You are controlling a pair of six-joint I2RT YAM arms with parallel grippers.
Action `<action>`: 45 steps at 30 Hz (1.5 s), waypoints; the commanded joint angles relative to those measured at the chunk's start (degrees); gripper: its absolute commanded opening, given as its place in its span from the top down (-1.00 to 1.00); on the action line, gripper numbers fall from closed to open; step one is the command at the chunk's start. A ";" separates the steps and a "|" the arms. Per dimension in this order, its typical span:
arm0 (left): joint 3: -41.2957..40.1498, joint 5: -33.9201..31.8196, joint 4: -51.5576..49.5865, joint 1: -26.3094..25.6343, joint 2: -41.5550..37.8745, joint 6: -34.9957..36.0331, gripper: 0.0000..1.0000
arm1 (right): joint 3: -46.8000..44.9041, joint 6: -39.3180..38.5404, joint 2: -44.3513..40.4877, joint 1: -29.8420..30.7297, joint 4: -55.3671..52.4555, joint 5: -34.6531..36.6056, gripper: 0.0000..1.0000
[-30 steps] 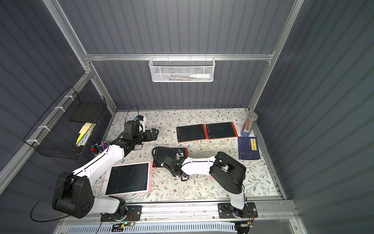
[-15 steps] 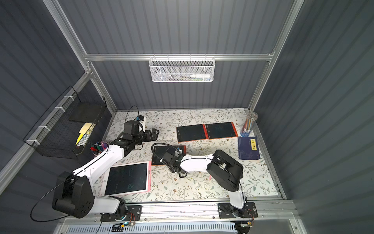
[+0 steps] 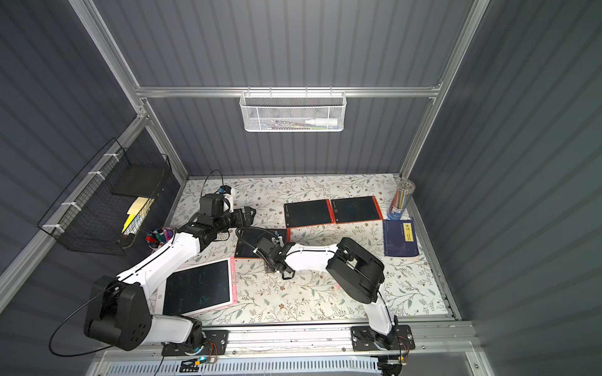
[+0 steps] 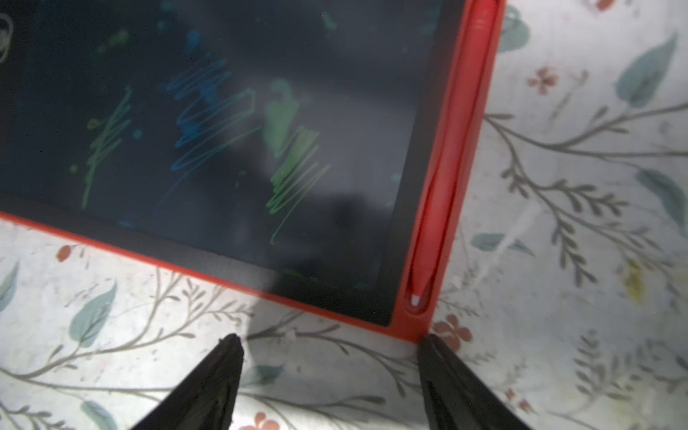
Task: Place the stylus back onto the writing tablet
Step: Move the writing tablet to the center of the board.
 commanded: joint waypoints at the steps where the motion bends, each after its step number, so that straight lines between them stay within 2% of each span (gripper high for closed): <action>1: 1.56 -0.82 -0.21 0.27 0.17 0.46 -0.98 | 1.73 -1.74 2.27 0.11 1.29 -2.23 -0.52; 13: 2.42 -2.88 -1.36 0.27 -0.05 -0.28 -0.99 | 7.41 -5.26 6.29 -1.44 3.89 -3.52 -0.53; 20: 2.30 -2.87 -1.49 0.27 -0.12 -0.32 -0.99 | 10.19 -7.99 8.21 -2.27 6.09 -6.82 -0.53; 28: 2.09 -2.96 -1.76 0.27 -0.07 -0.52 -0.98 | 14.48 -4.66 10.40 -4.57 1.33 -0.93 -0.52; 32: 1.54 -2.74 -1.76 0.26 -0.07 -0.93 -0.99 | 13.81 -2.08 9.71 -7.04 0.89 1.06 -0.50; 38: 1.25 -2.35 -1.64 0.27 -0.03 -1.63 -0.98 | 13.22 -5.01 8.16 -8.31 3.58 -2.99 -0.53; 45: -1.24 -2.44 -2.63 0.27 0.15 -1.91 -0.98 | 0.45 -8.08 -2.55 -9.66 13.41 -10.26 -0.63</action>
